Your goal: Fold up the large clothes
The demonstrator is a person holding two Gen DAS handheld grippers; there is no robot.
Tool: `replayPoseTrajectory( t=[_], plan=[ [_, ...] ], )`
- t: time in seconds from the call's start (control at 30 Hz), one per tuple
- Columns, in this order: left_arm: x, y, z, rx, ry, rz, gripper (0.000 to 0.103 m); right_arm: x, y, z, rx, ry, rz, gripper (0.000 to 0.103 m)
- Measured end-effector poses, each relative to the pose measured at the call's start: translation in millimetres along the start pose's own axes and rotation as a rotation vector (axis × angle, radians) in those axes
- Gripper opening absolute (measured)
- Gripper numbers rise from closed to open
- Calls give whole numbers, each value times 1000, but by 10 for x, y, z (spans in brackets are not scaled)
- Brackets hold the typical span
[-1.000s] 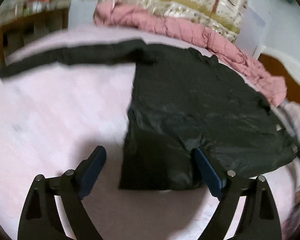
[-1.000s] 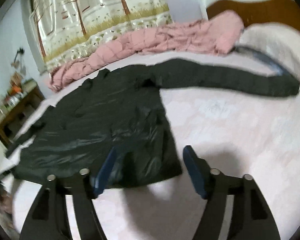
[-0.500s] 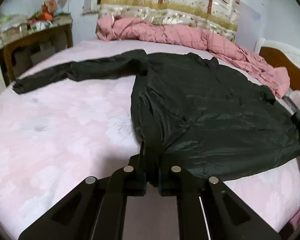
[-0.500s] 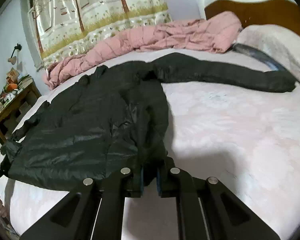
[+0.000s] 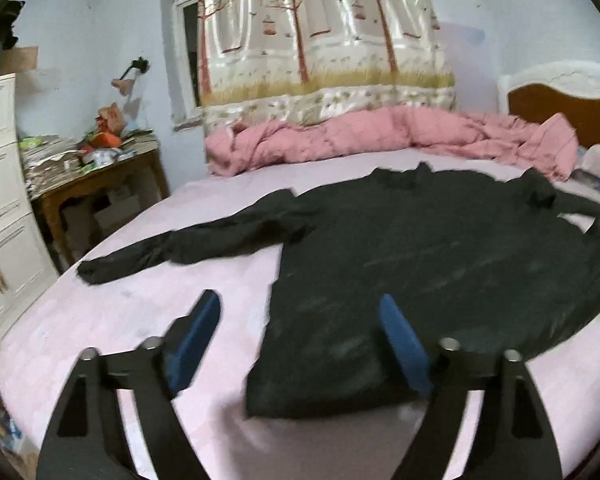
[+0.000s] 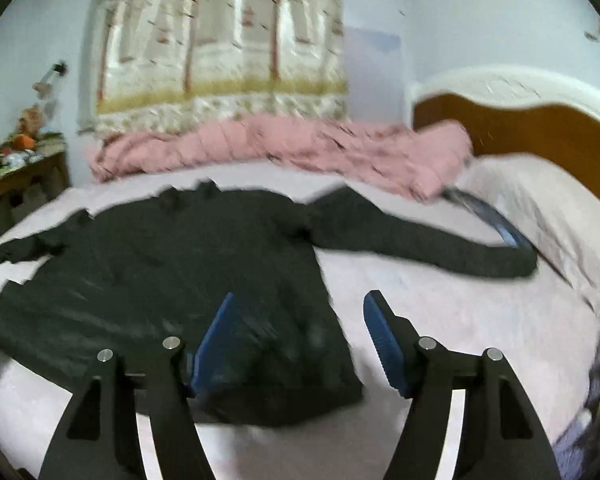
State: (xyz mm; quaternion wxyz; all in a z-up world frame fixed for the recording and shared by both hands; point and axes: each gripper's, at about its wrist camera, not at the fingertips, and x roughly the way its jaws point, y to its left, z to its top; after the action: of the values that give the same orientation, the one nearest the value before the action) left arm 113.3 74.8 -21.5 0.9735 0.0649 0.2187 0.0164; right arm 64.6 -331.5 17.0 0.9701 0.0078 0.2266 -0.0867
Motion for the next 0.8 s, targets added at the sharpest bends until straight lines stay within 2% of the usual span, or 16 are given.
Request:
replayPoseTrajectory(
  t=[0.07, 0.13, 0.17, 0.23, 0.3, 0.33, 0.37, 0.4, 0.47, 0.67, 0.8],
  plan=[
    [122, -78, 100, -5, 26, -44, 85, 30, 102, 81, -8, -2, 70, 70],
    [349, -167, 152, -6, 89, -78, 86, 215, 196, 122, -22, 60, 190, 70],
    [440, -219, 138, -12, 123, -72, 86, 331, 220, 107, -18, 100, 205, 70],
    [720, -245, 74, -16, 211, -17, 86, 647, 217, 30, 15, 204, 186, 70],
    [930, -231, -41, -12, 295, 95, 88, 889, 153, -97, 33, 281, 122, 70],
    [1013, -180, -110, -34, 330, 119, 88, 982, 106, -180, 39, 311, 75, 70],
    [1053, -113, -157, -76, 345, 90, 88, 1059, 39, -274, 45, 337, 38, 70],
    [1078, -52, -173, -110, 357, 68, 88, 1108, -35, -351, 71, 354, 57, 70],
    [1100, 11, -181, -129, 369, 72, 88, 1082, -99, -371, 112, 345, 87, 70],
    [1081, -1, -224, -124, 356, 62, 88, 1107, 5, -400, 44, 349, 25, 70],
    [845, 48, -231, -133, 266, 24, 85, 1070, 21, -361, 47, 328, 18, 70]
  ],
)
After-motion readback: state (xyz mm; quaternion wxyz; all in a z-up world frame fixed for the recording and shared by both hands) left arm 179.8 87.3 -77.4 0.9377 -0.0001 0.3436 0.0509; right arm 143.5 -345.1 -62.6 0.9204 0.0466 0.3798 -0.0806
